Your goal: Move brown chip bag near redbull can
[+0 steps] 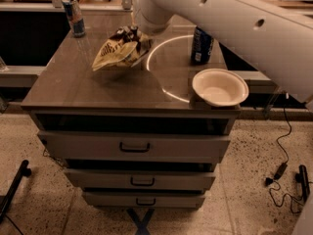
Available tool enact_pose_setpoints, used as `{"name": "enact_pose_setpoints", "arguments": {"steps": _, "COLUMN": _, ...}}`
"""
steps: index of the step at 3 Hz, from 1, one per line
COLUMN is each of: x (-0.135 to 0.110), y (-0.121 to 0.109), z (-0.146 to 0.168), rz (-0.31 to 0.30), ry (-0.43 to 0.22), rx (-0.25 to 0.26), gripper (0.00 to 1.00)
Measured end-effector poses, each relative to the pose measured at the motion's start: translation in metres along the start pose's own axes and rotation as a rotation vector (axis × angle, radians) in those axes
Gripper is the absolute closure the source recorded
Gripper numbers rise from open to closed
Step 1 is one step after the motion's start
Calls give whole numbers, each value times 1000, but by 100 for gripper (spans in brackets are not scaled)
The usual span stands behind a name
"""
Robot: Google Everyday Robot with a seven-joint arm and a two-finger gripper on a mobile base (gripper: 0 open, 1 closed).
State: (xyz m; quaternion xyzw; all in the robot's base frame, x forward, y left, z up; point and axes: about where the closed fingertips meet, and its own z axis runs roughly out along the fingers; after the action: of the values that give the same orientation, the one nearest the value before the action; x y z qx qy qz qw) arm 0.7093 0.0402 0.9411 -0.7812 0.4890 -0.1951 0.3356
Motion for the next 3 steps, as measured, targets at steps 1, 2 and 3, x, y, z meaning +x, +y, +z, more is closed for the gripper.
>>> {"name": "enact_pose_setpoints", "arguments": {"steps": 1, "x": 17, "y": -42, "z": -16, "rz": -53, "ry": -17, "rx": 101, "gripper": 100}}
{"name": "enact_pose_setpoints", "arguments": {"steps": 2, "x": 20, "y": -81, "z": -16, "rz": -57, "ry": -112, "rx": 160, "gripper": 100}}
{"name": "enact_pose_setpoints", "arguments": {"steps": 3, "x": 26, "y": -111, "z": -43, "rz": -33, "ry": -127, "rx": 235, "gripper": 100}}
